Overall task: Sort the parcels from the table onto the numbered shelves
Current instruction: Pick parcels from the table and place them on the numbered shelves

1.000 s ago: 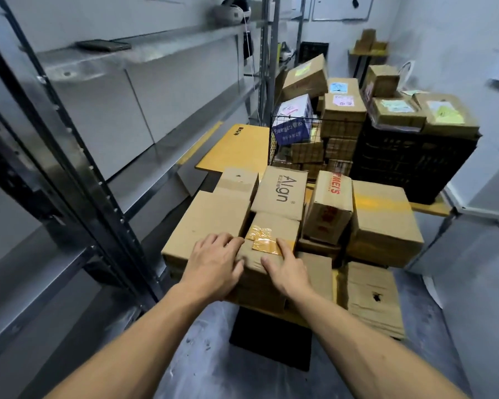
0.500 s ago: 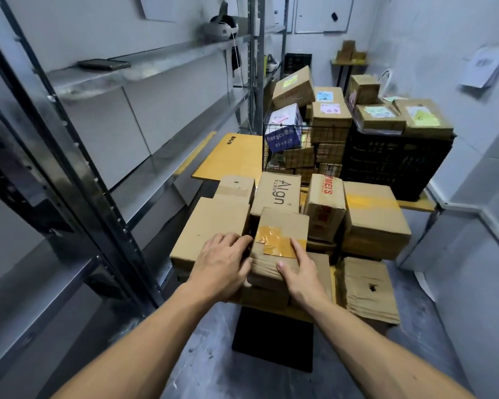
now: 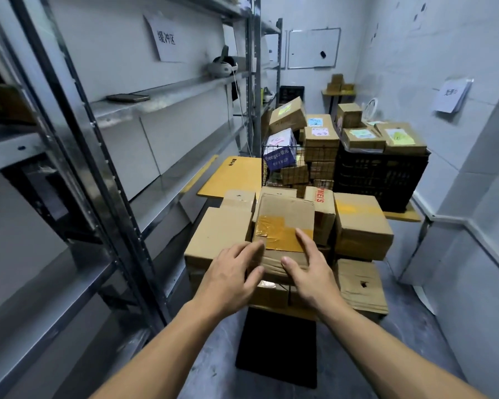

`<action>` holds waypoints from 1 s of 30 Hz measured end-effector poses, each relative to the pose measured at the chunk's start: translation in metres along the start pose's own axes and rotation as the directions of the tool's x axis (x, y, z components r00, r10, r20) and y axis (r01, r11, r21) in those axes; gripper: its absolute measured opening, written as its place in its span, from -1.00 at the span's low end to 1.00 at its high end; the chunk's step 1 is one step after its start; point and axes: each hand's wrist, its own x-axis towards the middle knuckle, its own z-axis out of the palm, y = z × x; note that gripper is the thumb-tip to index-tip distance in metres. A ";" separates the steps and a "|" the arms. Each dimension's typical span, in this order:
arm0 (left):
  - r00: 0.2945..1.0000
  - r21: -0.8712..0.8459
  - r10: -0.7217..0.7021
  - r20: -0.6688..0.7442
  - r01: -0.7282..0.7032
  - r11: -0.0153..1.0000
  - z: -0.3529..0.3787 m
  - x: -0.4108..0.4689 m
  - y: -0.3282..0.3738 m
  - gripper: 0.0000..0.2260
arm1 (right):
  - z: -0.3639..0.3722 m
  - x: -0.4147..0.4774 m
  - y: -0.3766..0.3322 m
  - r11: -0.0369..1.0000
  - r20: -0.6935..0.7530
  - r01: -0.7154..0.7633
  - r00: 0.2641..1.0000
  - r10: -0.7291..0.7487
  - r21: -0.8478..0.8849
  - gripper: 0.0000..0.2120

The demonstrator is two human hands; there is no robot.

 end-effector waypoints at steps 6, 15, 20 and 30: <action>0.924 -0.380 -0.261 -0.279 0.143 0.914 -0.030 -0.034 0.020 -0.57 | 0.004 -0.007 -0.020 0.991 0.112 0.117 0.986 -0.123 0.057 -0.40; 0.709 -0.705 -0.609 -0.355 0.226 0.673 -0.056 -0.092 0.050 -0.57 | -0.010 -0.032 -0.058 0.881 0.421 0.276 0.797 -0.433 0.383 -0.40; 0.608 -0.773 -0.671 -0.425 0.143 0.619 -0.055 -0.152 0.089 -0.51 | -0.003 -0.067 -0.057 0.841 0.579 0.171 0.654 -0.487 0.513 -0.44; 0.326 -0.438 -0.614 -0.719 0.473 0.764 -0.059 -0.269 0.141 -0.57 | 0.030 -0.151 -0.080 0.799 0.622 0.333 0.504 -0.599 0.501 -0.52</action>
